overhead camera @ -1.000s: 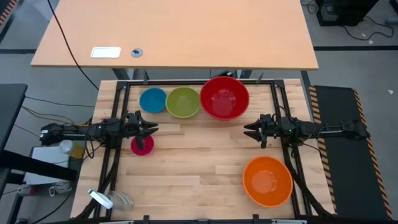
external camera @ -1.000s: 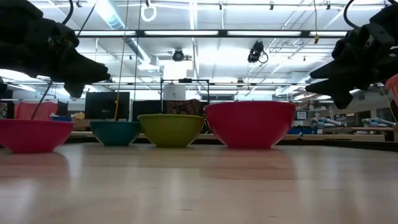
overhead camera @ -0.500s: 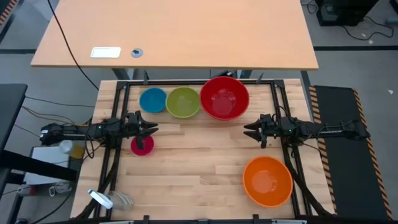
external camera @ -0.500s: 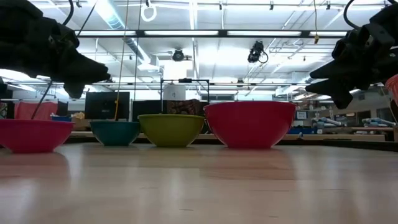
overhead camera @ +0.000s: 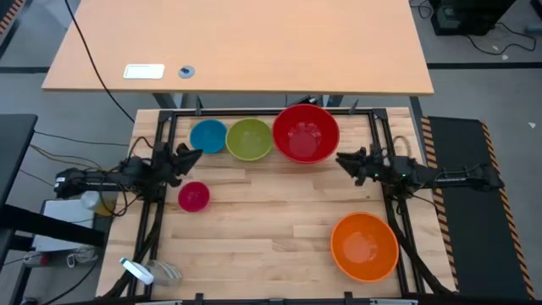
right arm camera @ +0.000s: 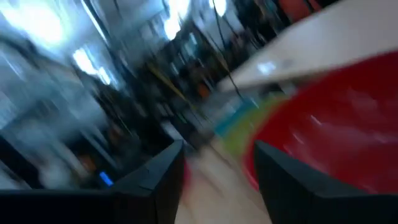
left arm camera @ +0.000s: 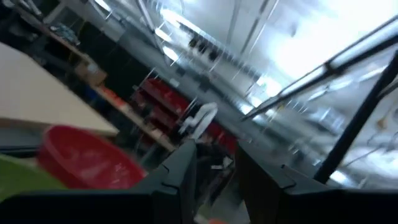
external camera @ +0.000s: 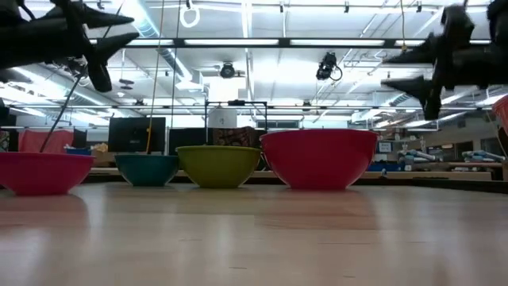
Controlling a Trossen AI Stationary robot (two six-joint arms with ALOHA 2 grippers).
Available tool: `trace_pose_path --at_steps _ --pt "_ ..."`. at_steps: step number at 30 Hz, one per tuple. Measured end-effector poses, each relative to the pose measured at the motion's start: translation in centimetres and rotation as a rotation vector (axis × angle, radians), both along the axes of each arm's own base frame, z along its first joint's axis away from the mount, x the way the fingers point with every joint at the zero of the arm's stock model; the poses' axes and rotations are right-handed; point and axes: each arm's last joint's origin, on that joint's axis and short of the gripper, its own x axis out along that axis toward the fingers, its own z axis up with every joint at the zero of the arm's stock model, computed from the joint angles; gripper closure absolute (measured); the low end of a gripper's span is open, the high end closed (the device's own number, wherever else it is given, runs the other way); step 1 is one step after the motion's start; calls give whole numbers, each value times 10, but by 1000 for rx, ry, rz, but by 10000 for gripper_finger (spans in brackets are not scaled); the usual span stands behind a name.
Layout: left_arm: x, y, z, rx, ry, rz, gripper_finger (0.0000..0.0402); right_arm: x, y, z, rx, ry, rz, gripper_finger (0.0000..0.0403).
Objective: Nest bowls inside each other
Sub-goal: Stack the orange bowl on top of the red bowl
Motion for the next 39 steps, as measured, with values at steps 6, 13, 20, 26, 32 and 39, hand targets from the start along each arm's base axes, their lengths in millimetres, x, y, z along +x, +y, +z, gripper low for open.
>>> trace_pose_path --at_steps 6,13,20,26,32,39 --pt "-6 0 10 -24 -130 -14 288 -8 1 28 10 -319 25 206" --pt "-9 0 15 -30 -186 -10 288 -10 5 37 6 -397 196 206" --pt "-10 5 13 -132 -186 163 288 -3 8 37 124 -317 332 212" --pt "-11 7 21 -160 -187 205 288 12 7 62 136 -188 325 229" --pt "0 6 53 -131 19 204 276 33 5 84 110 -11 312 238" --pt "12 3 93 -91 334 106 256 50 6 114 81 333 364 238"
